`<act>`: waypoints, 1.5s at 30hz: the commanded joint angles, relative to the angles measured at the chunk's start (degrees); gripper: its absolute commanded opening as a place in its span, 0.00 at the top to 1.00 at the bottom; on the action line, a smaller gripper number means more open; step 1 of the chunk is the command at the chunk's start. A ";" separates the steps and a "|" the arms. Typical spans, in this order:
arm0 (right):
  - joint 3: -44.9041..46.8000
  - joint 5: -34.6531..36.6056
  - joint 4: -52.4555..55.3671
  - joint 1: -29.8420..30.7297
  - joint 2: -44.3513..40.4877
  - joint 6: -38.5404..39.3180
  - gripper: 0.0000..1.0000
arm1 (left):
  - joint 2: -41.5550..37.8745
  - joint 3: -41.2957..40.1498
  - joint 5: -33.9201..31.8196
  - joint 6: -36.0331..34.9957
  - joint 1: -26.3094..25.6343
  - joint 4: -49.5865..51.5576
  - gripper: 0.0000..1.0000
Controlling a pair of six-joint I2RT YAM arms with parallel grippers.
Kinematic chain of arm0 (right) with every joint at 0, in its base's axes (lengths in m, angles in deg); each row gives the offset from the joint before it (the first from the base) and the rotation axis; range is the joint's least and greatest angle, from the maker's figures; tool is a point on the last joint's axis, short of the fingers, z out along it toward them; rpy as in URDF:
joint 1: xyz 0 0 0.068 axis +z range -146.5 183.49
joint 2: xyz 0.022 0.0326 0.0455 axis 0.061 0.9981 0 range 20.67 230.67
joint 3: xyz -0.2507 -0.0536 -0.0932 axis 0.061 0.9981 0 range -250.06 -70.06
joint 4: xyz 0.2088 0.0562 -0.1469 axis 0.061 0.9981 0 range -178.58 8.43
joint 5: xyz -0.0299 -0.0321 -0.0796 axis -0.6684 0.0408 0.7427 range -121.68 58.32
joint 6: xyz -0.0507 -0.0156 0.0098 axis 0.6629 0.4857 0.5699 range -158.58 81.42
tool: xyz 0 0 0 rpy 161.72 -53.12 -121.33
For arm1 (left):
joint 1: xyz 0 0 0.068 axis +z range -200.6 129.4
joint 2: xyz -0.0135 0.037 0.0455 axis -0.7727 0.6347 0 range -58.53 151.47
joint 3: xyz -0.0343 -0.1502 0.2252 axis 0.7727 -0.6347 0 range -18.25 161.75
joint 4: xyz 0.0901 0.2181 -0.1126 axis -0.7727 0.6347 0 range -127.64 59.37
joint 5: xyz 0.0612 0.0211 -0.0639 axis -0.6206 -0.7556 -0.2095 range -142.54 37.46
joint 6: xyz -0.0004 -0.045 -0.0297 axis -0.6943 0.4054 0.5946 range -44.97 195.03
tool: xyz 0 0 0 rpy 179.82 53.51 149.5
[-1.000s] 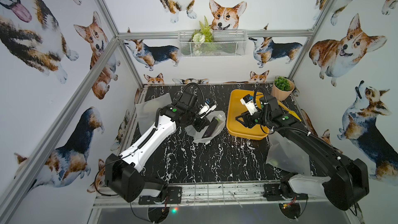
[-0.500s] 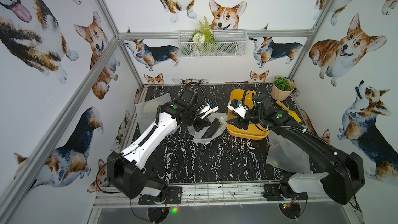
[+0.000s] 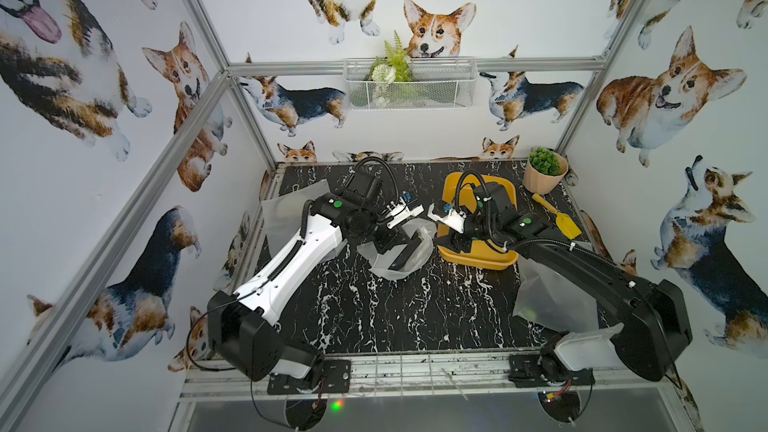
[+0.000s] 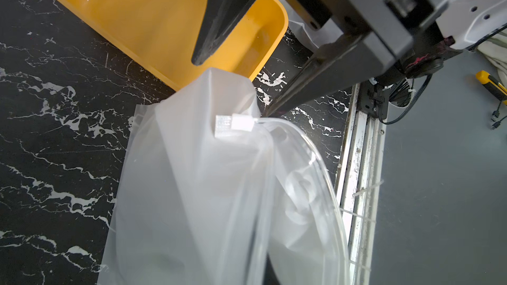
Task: Place the eggplant in a zip-top bag and seal the zipper
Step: Adjust the zipper food storage bag at the center of the board.
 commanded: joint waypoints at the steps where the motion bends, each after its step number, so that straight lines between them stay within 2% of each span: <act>1: -1.50 -4.89 -2.35 0.31 0.52 -0.26 0.60 | 0.80 0.40 0.54 -1.48 0.22 0.63 1.00; 2: -1.51 -5.14 -2.84 0.30 0.24 -1.05 0.71 | 0.98 0.14 -0.14 -1.07 0.45 0.19 1.00; 3: -1.36 -5.37 -3.14 0.25 0.06 -1.46 0.76 | 1.00 -0.19 -0.98 -0.28 0.71 -0.47 1.00; 6: -0.48 -5.77 -3.22 0.36 -1.11 -2.59 0.87 | 0.75 -1.53 -5.24 3.26 1.47 -3.09 1.00; 9: 1.35 -4.43 -4.86 0.32 -2.91 -4.28 0.98 | 0.24 -3.24 -10.54 6.68 1.99 -6.17 0.96; 10: 2.26 -4.40 -5.99 0.30 -3.65 -4.65 1.00 | 0.05 -3.78 -11.71 7.72 2.09 -7.26 0.93; 13: 4.02 -4.97 -8.56 0.25 -4.76 -6.98 1.00 | -0.49 -5.10 -16.52 11.66 2.26 -9.80 0.76; 17: 4.95 -3.35 -10.45 0.31 -4.56 -10.09 1.00 | -1.60 -3.91 -25.06 20.27 3.01 -10.28 0.67; 20: 4.69 -0.14 -12.00 0.43 -3.05 -12.64 1.00 | -5.59 -3.28 -22.21 29.61 5.49 -11.73 0.57; 26: 3.29 8.65 -15.14 1.40 -0.65 -17.86 1.00 | -11.35 -3.05 -12.04 36.08 5.77 -13.73 0.59; 28: 2.87 10.24 -15.44 2.28 -0.19 -18.63 1.00 | -12.60 -3.95 -11.39 36.39 3.21 -16.28 0.58; 33: 2.14 10.75 -16.34 2.97 0.75 -23.51 1.00 | -11.74 -4.56 -18.46 29.59 -6.77 -19.33 0.50; 35: 2.58 9.65 -17.14 2.99 0.54 -25.01 1.00 | -11.68 -5.79 -21.95 26.64 -9.04 -21.40 0.48; 39: 3.93 8.42 -19.23 2.90 -0.69 -27.73 1.00 | -9.69 -6.24 -25.63 21.86 -9.61 -21.29 0.48; 45: 3.70 3.66 -20.36 2.88 -0.78 -31.30 1.00 | -8.35 -6.50 -24.72 17.55 -9.58 -24.96 0.46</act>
